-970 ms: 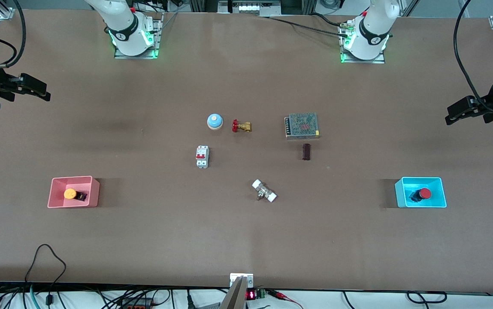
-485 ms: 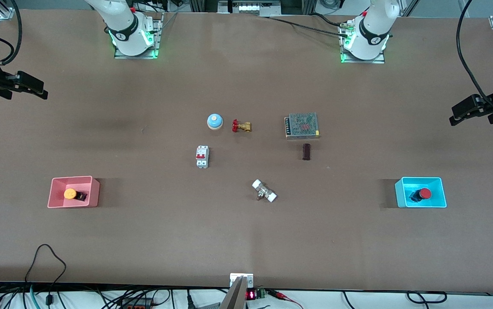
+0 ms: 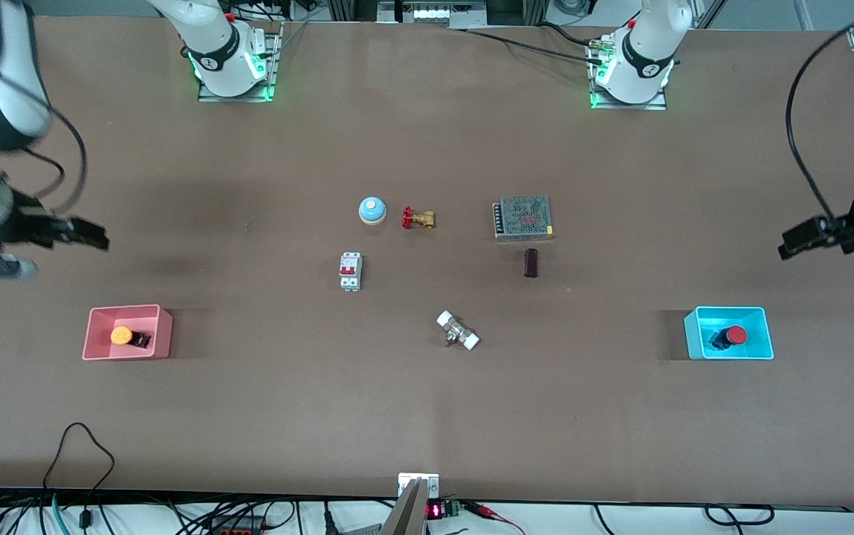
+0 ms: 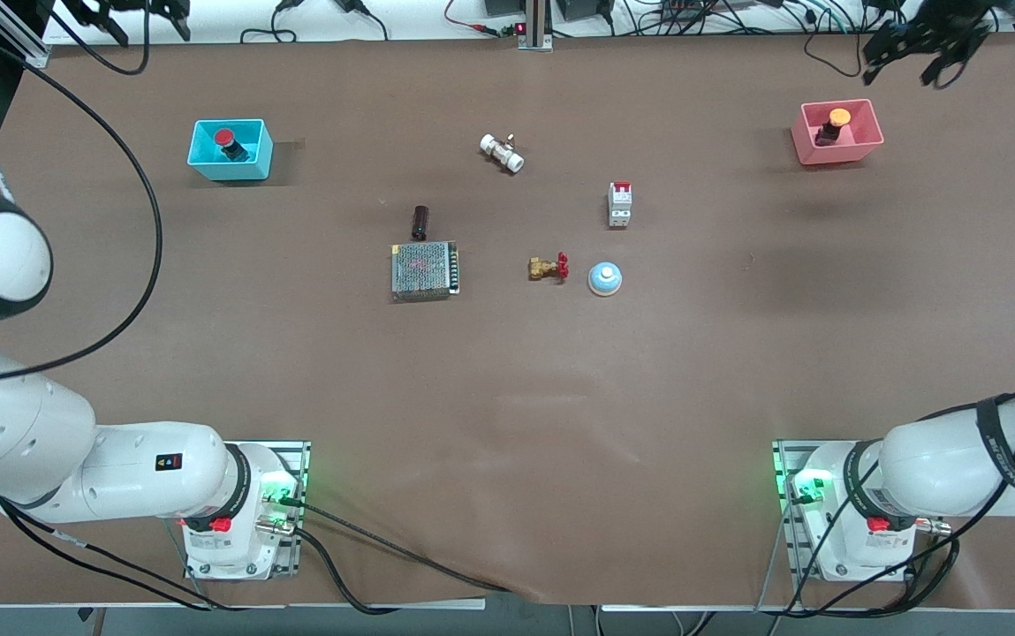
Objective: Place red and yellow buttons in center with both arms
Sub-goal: 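Lower the right gripper to the yellow button while the left gripper lowers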
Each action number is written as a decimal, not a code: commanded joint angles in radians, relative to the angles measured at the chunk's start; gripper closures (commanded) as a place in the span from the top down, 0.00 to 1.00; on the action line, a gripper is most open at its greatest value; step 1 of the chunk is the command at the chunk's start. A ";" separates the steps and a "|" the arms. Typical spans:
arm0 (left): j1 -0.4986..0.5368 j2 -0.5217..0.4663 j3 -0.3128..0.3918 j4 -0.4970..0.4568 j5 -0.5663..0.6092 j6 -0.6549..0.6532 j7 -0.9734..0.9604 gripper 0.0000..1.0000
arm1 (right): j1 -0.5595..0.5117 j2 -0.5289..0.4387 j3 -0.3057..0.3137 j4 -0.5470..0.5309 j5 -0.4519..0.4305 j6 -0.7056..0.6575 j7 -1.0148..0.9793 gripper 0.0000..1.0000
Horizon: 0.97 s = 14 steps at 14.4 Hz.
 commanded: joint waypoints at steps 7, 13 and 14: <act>0.052 0.224 0.000 0.014 -0.012 0.171 0.082 1.00 | -0.043 0.400 0.015 0.247 -0.040 0.158 -0.188 1.00; 0.072 0.331 0.002 0.011 -0.011 0.248 0.088 1.00 | -0.041 0.464 0.015 0.255 -0.043 0.263 -0.203 1.00; 0.072 0.348 0.002 0.008 -0.011 0.272 0.090 1.00 | -0.043 0.475 0.015 0.259 -0.043 0.274 -0.206 1.00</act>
